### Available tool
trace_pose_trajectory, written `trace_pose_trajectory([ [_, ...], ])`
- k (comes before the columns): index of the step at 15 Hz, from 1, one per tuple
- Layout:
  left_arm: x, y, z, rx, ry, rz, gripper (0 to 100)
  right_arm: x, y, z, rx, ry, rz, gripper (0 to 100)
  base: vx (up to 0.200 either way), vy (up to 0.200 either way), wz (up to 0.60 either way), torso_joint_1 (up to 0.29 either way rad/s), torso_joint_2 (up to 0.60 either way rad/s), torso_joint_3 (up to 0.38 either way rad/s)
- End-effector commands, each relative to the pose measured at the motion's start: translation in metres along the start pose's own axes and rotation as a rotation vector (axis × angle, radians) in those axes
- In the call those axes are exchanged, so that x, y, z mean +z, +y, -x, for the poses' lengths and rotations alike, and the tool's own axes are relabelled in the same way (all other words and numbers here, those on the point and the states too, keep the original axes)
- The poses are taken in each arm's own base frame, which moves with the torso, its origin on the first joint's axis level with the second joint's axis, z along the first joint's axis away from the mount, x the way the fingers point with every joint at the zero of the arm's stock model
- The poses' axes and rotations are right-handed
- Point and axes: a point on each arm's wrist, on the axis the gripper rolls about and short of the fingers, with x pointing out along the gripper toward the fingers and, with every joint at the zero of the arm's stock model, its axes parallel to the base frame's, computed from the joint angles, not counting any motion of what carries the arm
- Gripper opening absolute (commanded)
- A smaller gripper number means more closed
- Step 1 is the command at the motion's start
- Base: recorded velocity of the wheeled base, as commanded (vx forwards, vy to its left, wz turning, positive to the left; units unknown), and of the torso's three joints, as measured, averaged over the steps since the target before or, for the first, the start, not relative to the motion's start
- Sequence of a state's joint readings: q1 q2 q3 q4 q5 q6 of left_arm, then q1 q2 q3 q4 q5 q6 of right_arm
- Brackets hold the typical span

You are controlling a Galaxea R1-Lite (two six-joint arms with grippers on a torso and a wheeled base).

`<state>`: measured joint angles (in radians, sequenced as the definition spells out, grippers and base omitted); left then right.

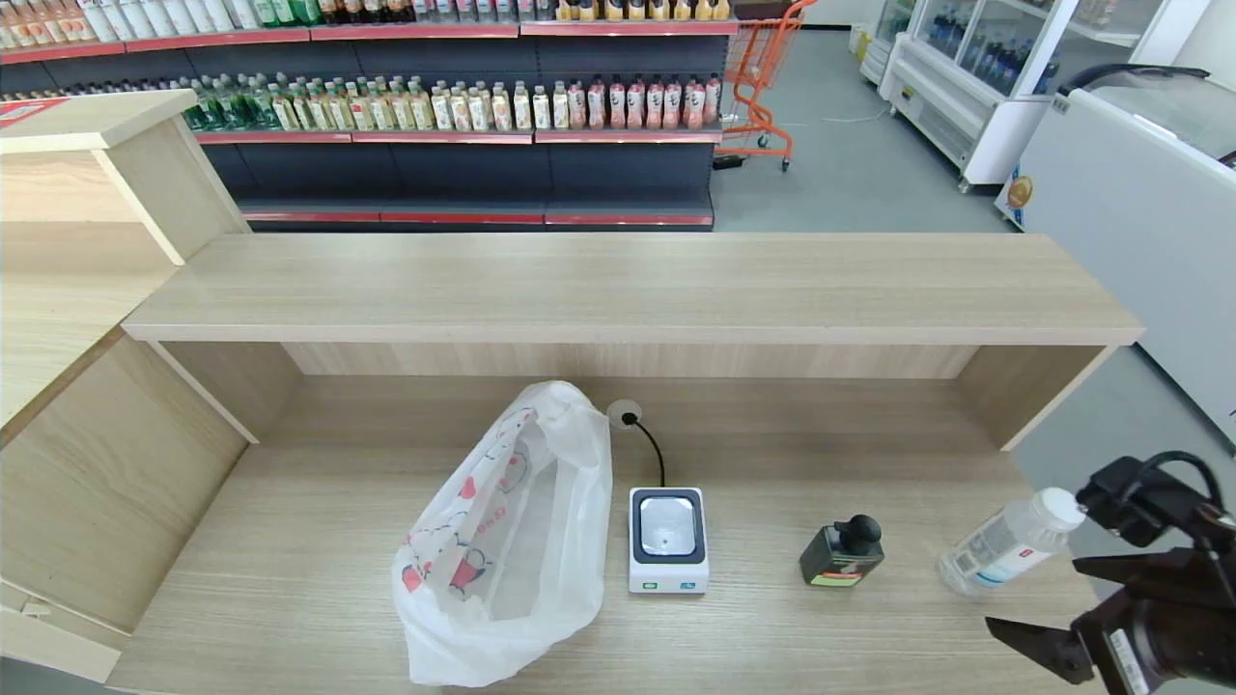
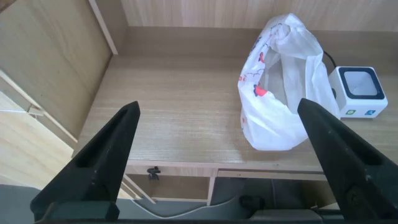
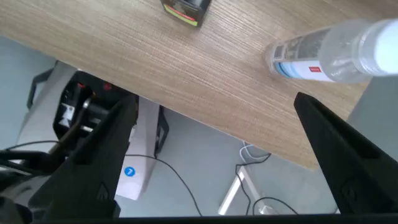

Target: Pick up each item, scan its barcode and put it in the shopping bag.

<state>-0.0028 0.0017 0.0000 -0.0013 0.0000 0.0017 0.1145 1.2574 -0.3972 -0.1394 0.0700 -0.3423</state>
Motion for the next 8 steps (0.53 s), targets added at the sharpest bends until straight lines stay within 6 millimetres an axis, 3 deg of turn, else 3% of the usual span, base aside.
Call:
trace_pose_trajectory([
  [1, 0.000, 0.000, 0.000, 0.000, 0.000, 0.000, 100, -0.009, 0.000, -0.058, 0.070, 0.162, 0.087, 100, 0.000, 0.000, 0.00, 0.000, 0.00, 0.000],
  [6, 0.000, 0.000, 0.000, 0.001, 0.000, 0.000, 100, 0.000, -0.008, -0.129, 0.046, 0.053, 0.273, 100, 0.000, 0.000, 0.00, 0.000, 0.00, 0.000],
  [8, 0.000, 0.000, 0.000, 0.000, 0.000, 0.000, 100, 0.007, -0.013, -0.145, 0.078, -0.003, 0.373, 100, 0.000, 0.000, 0.00, 0.000, 0.00, 0.000],
])
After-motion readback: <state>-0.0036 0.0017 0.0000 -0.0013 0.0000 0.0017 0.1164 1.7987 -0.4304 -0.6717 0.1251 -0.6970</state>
